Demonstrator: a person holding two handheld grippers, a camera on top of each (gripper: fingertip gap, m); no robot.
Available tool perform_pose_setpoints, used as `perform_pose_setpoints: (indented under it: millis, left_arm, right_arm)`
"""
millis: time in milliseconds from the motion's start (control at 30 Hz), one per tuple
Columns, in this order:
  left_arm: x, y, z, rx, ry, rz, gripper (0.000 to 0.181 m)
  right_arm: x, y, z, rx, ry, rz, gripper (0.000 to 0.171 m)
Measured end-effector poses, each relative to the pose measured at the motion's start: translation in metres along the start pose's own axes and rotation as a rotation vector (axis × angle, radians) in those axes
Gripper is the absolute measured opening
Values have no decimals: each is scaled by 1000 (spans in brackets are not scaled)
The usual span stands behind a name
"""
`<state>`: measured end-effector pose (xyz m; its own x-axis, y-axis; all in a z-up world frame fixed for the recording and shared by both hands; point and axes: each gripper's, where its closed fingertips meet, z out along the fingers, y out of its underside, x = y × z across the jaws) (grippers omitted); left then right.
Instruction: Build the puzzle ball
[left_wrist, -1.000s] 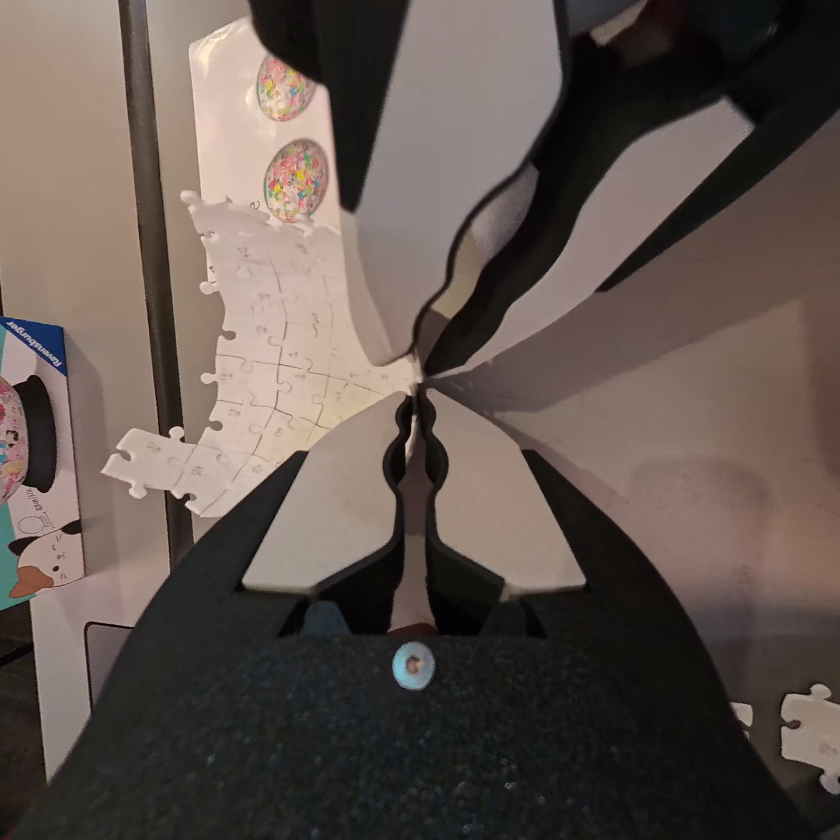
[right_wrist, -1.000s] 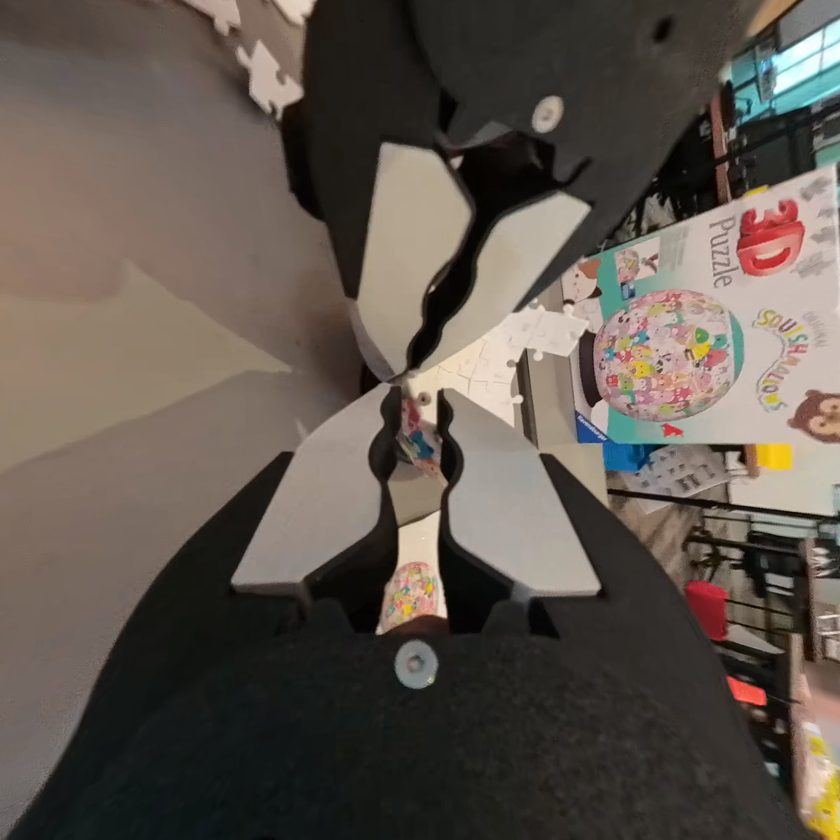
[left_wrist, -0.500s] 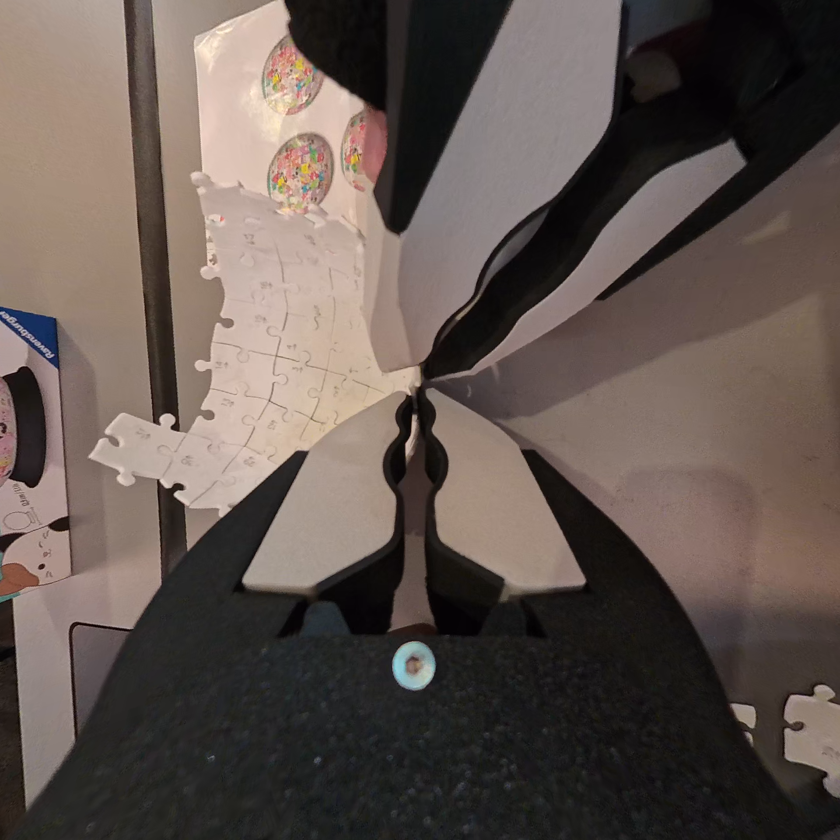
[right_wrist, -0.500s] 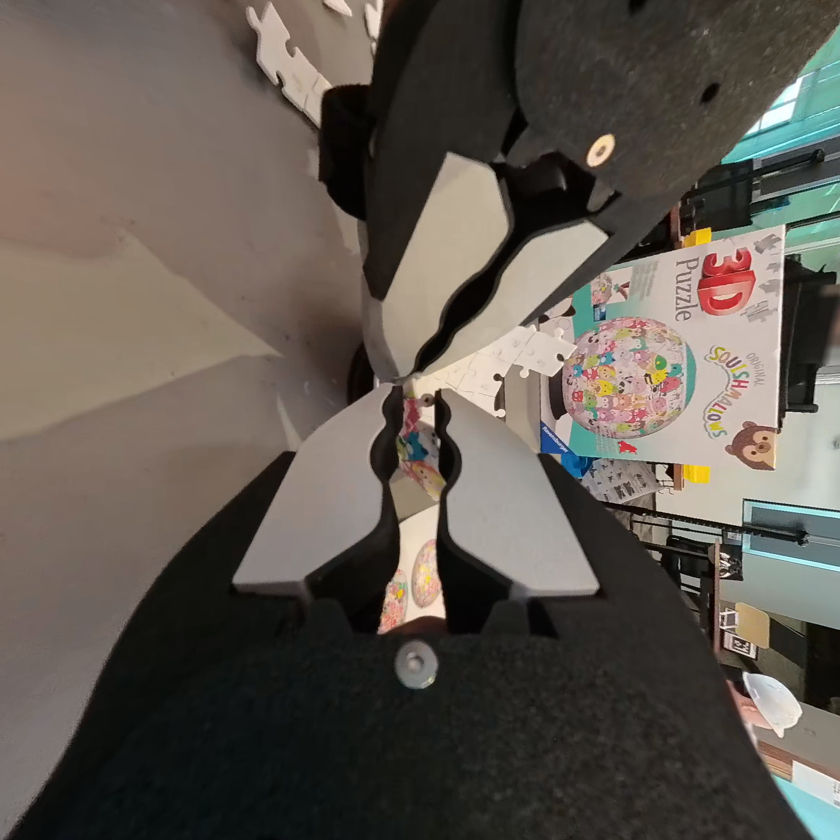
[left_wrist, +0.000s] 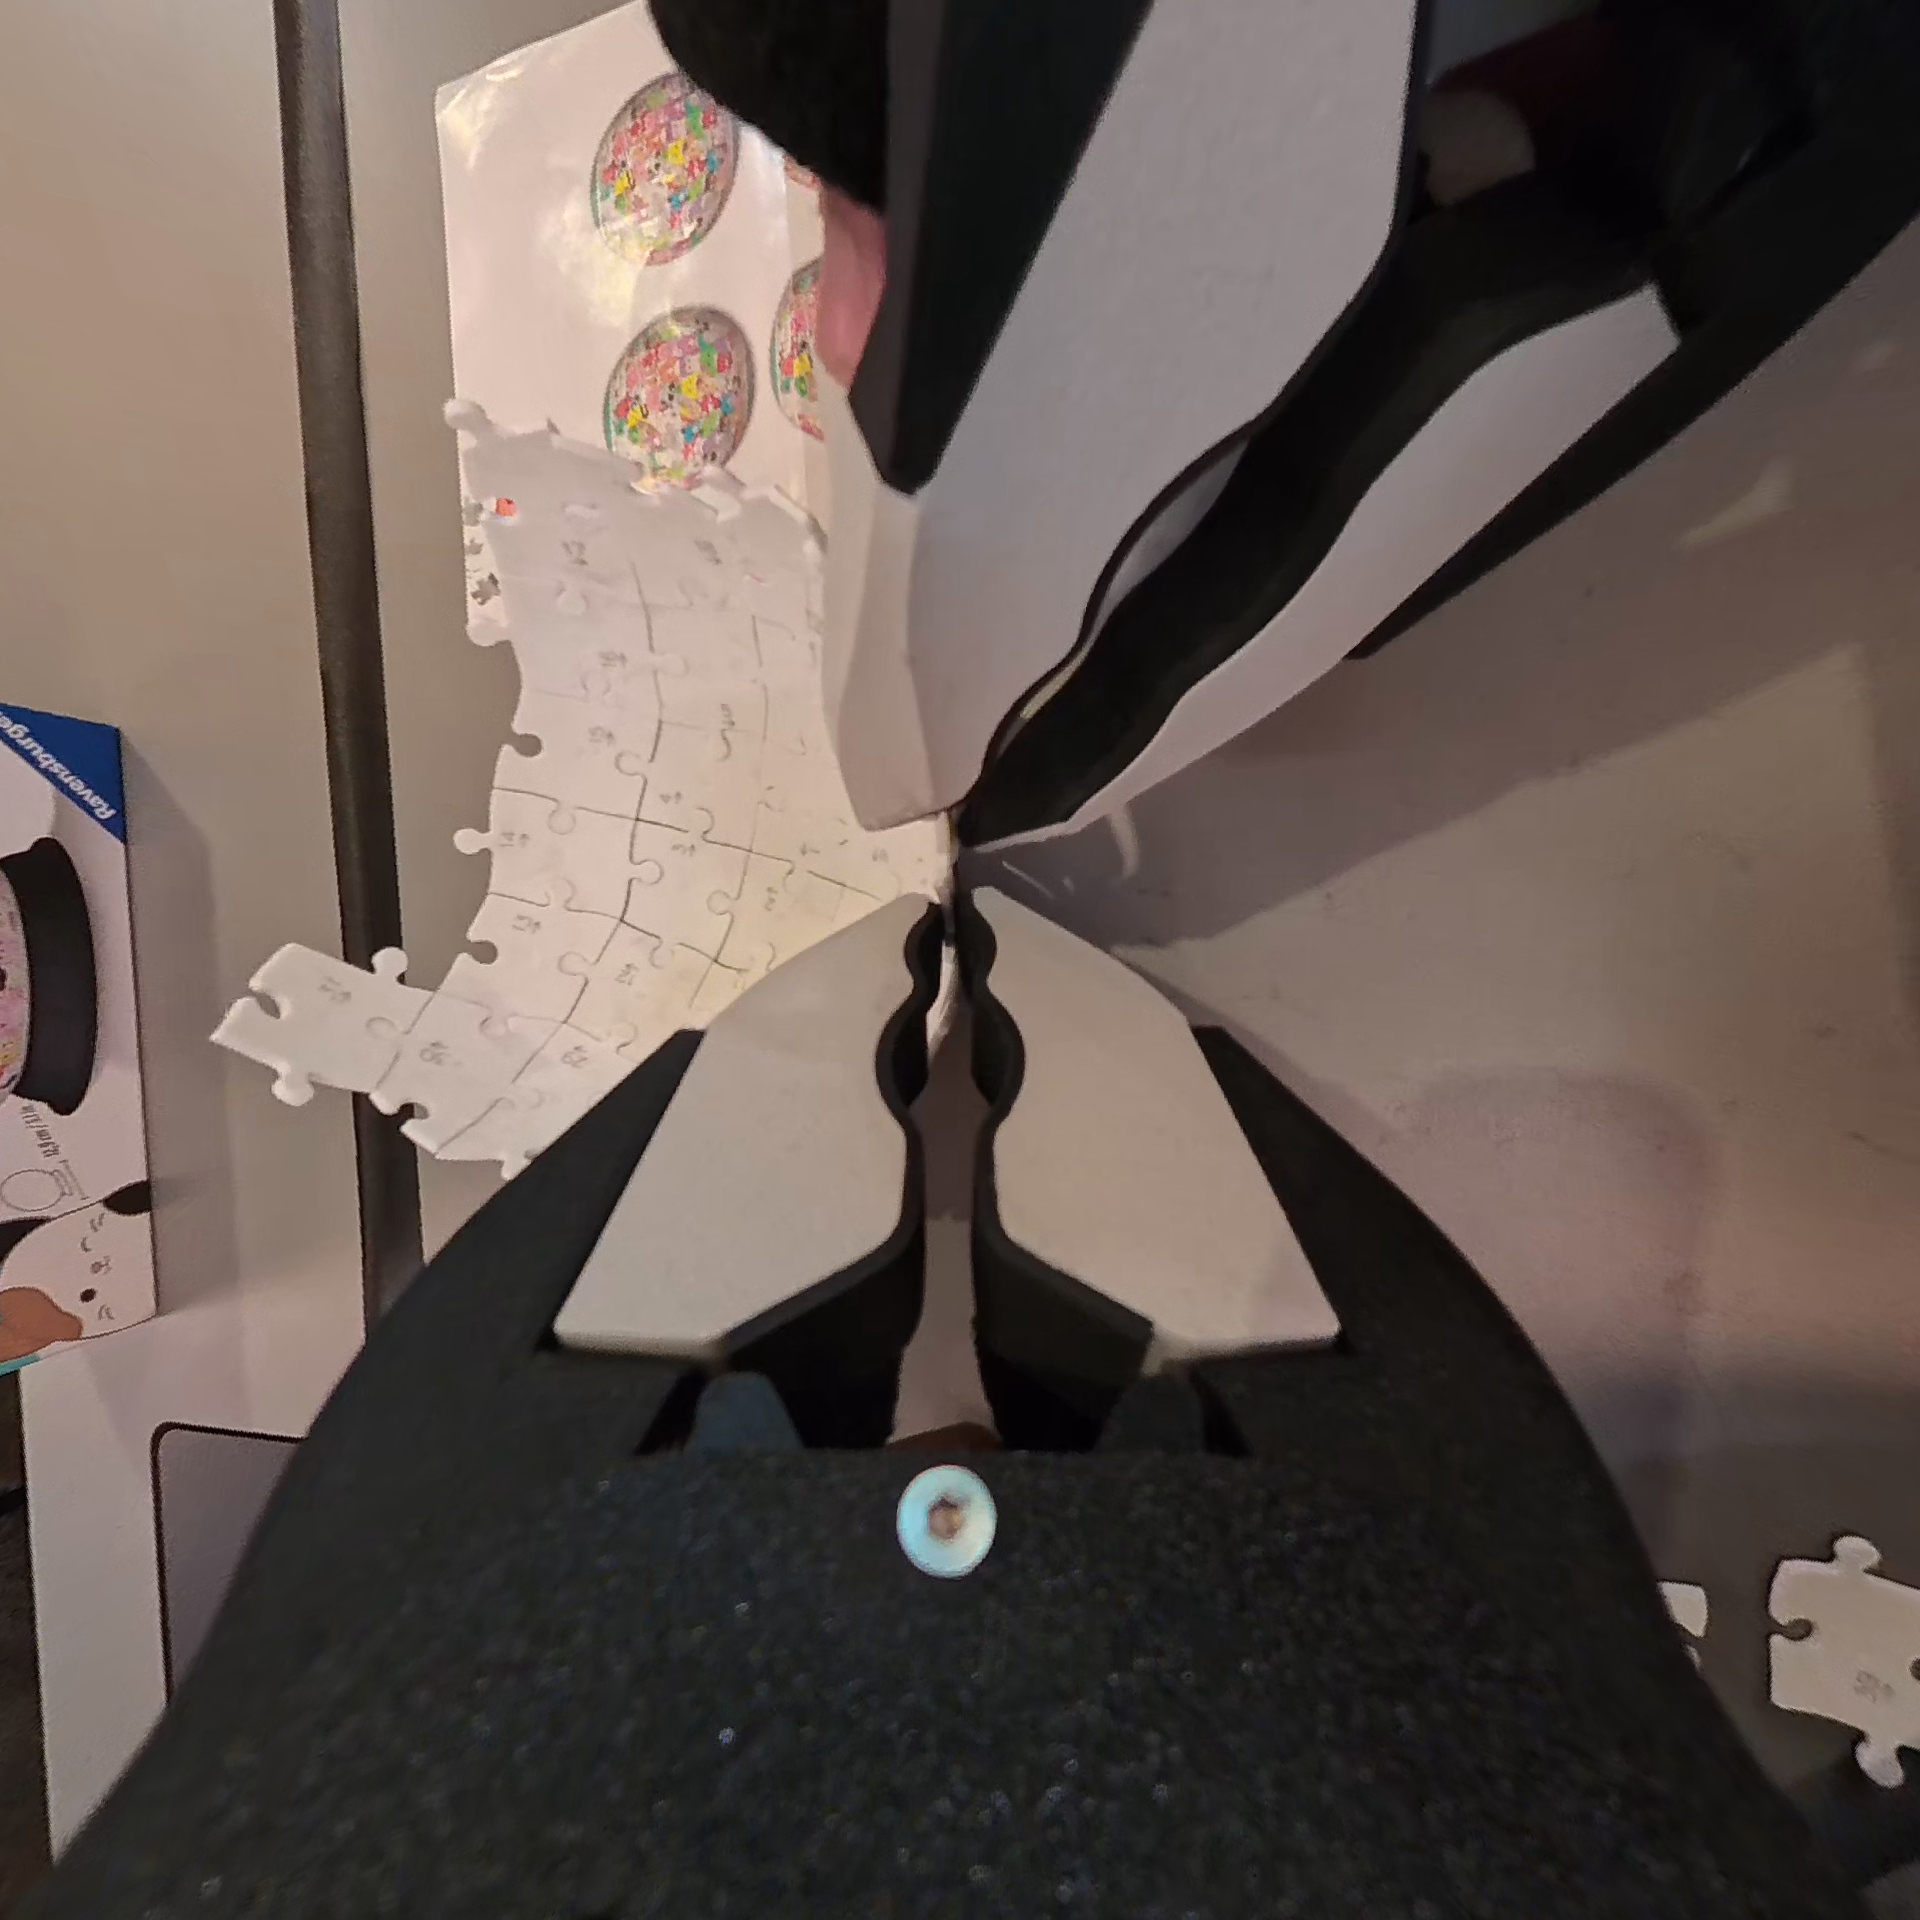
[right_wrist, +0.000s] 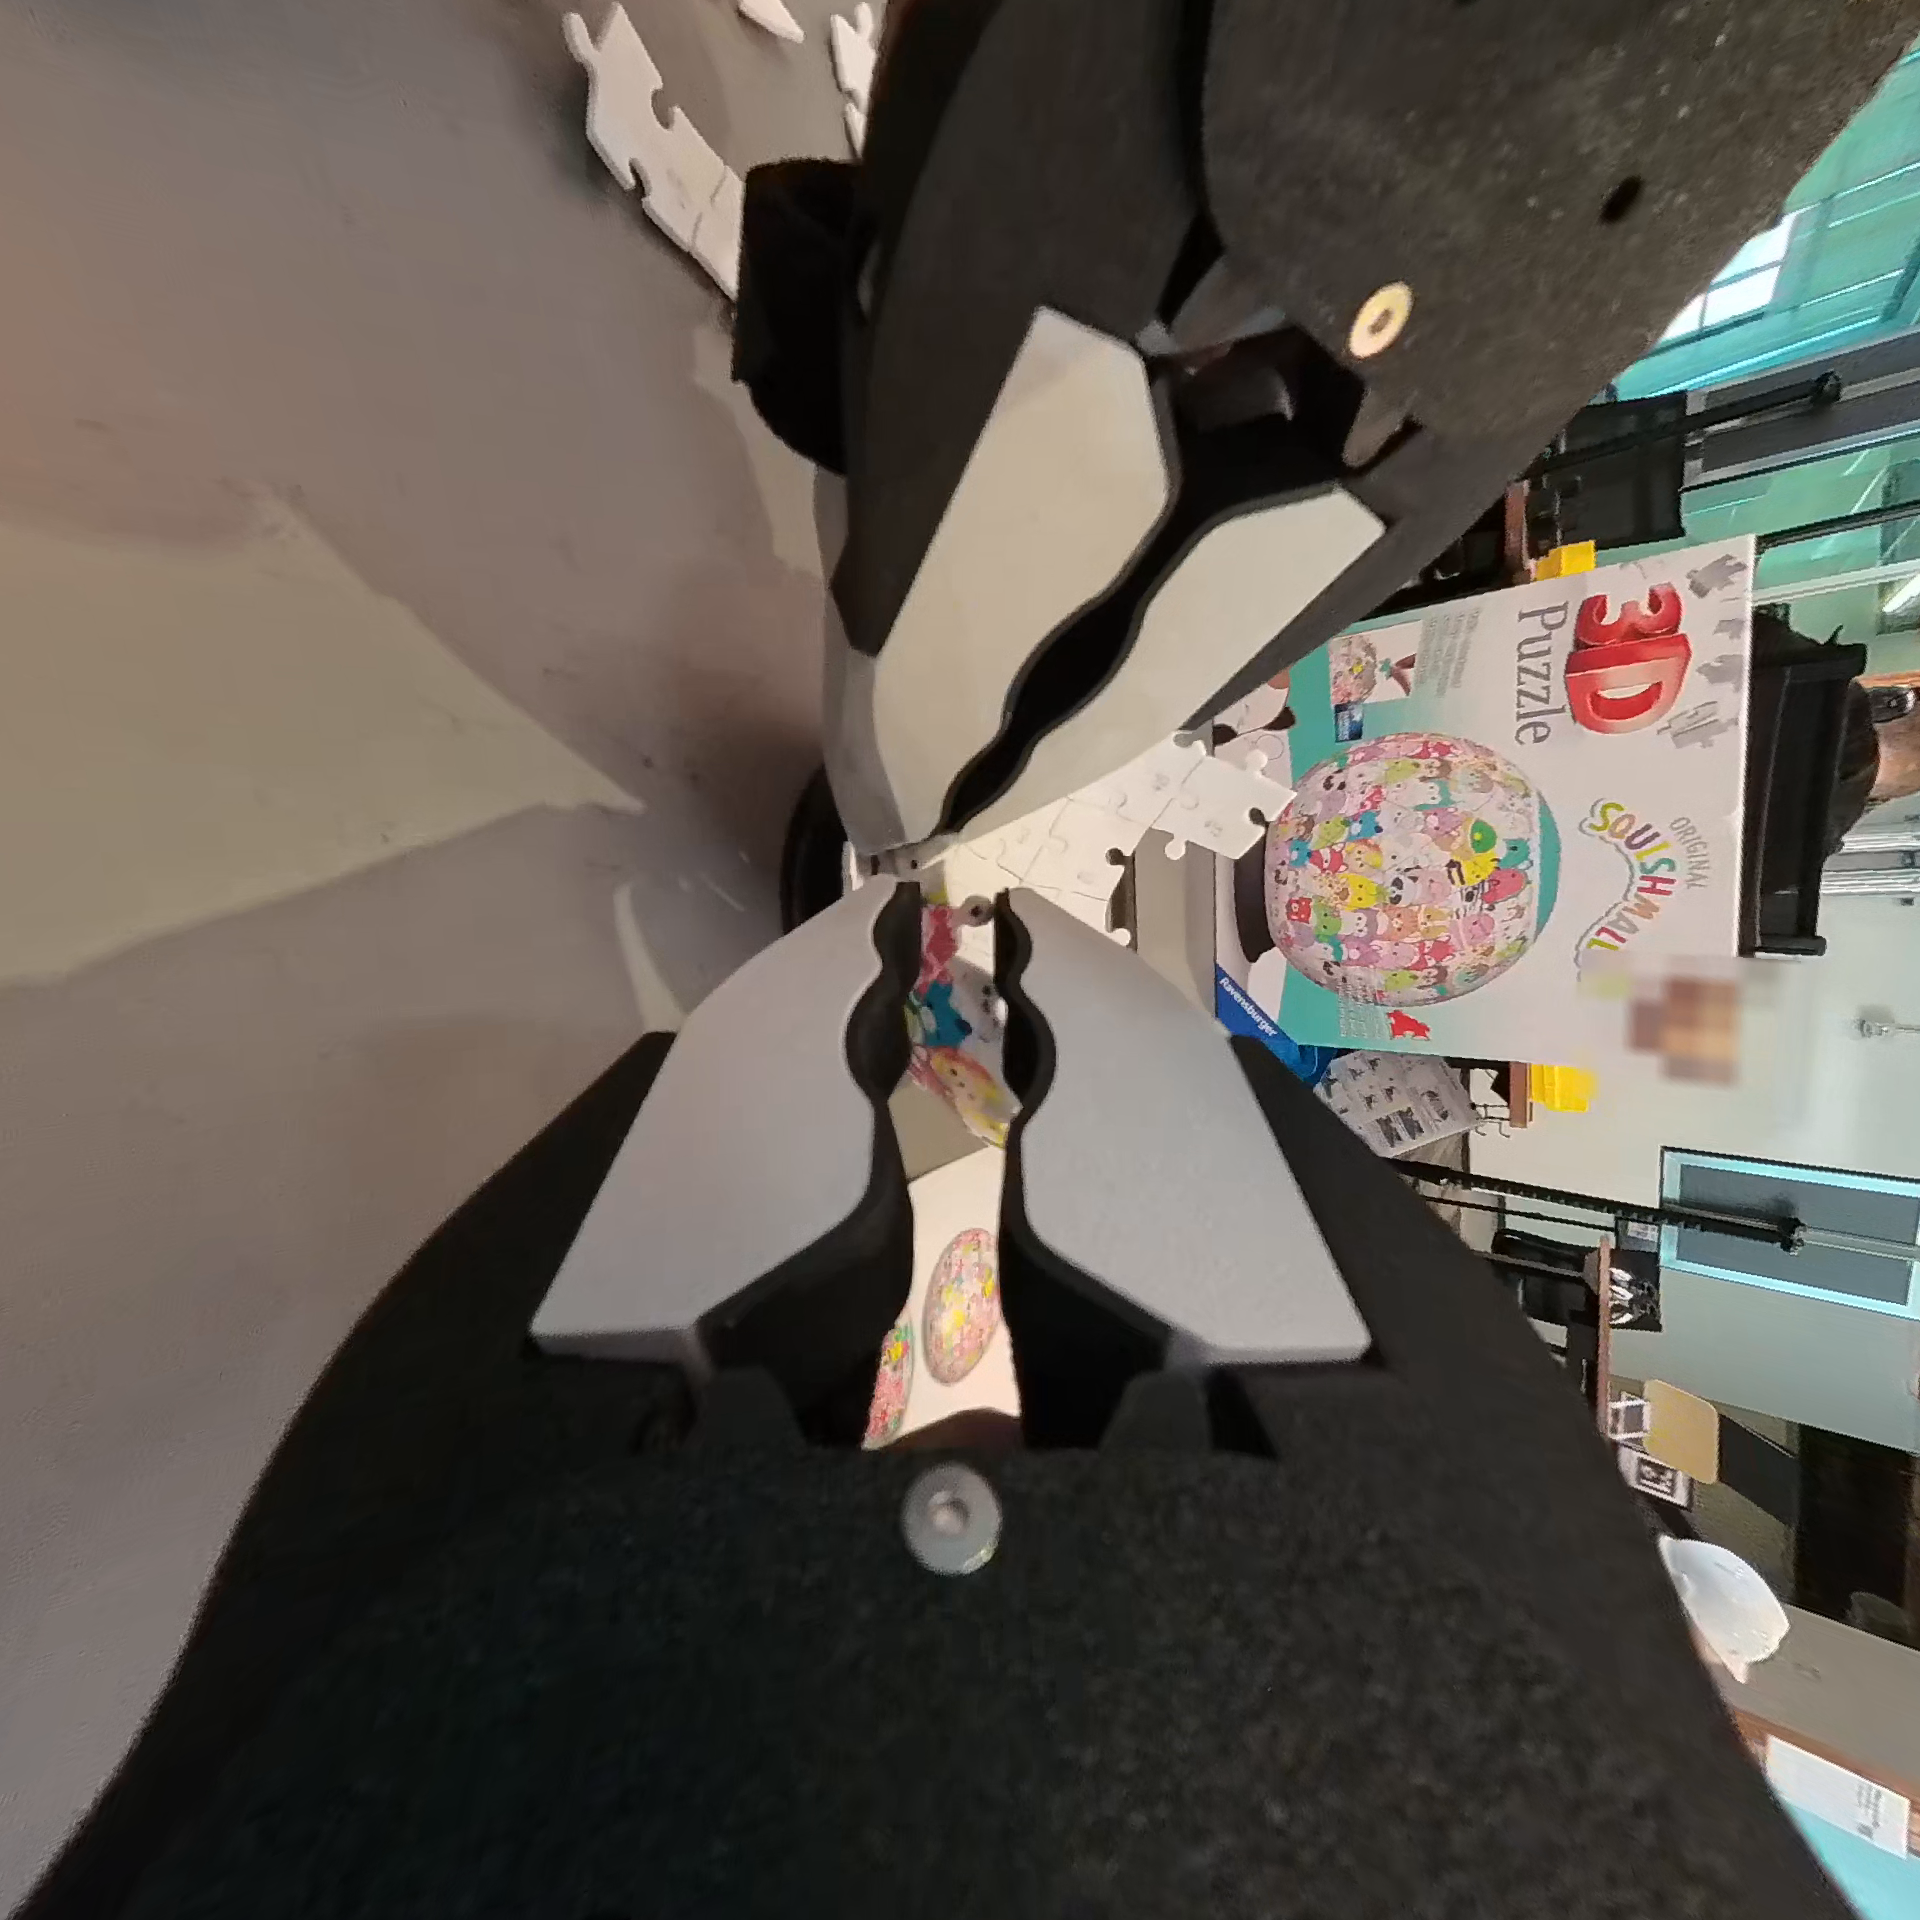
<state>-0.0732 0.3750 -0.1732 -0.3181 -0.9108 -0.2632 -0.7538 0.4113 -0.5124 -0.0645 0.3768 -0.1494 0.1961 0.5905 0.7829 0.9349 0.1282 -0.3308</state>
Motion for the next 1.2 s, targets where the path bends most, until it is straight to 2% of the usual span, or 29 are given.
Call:
perform_pose_setpoints:
  millis: [1200]
  left_arm:
    - [0,3,3,-45,-48,78,2]
  right_arm:
    - [-2,0,-2,23,84,-64,12]
